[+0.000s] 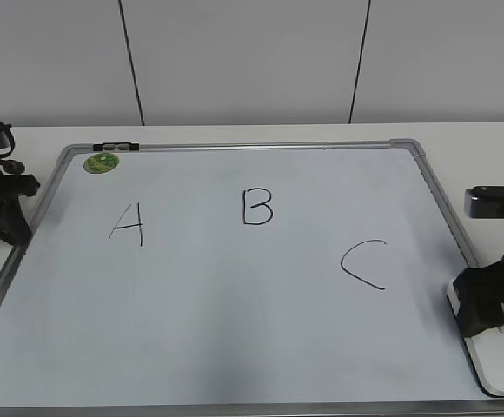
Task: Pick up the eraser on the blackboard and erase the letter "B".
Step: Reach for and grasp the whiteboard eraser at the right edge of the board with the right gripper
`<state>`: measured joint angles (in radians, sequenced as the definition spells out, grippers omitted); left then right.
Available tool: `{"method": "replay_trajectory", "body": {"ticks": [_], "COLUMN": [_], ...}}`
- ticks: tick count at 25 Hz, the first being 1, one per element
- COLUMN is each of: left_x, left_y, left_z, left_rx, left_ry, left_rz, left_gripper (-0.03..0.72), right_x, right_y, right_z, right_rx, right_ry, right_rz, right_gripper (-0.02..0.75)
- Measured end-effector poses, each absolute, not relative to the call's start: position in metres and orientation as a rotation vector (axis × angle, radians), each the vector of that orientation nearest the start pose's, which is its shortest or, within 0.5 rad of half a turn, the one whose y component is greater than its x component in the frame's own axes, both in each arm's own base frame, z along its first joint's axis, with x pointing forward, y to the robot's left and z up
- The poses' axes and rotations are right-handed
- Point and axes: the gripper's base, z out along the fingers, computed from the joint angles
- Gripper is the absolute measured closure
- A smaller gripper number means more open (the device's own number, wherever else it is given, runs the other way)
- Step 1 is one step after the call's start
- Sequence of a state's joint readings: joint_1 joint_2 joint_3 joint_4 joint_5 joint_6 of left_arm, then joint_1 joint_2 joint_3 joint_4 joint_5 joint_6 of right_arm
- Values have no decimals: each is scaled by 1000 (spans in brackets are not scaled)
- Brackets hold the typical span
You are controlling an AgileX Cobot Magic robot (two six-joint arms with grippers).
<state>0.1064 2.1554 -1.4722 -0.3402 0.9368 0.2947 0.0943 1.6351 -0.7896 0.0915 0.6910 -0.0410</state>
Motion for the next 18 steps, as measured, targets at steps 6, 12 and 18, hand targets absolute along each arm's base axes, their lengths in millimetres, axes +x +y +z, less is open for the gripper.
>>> {"method": "replay_trajectory", "body": {"ticks": [6,12,18], "left_x": [414,414,414], "left_y": [20,20,20], "left_z": [127,127,127], "left_rx": [-14,-14,-14], "left_ry": [3025,3025,3025], "left_rz": [-403,-403,-403], "left_gripper": [659,659,659], "right_x": [265,265,266], "right_y": [30,31,31], "right_z": [148,147,151], "right_rx": [-105,-108,-118], "right_ry": [3047,3049,3069], "right_rz": [97,97,95], "right_gripper": [130,184,195]}}
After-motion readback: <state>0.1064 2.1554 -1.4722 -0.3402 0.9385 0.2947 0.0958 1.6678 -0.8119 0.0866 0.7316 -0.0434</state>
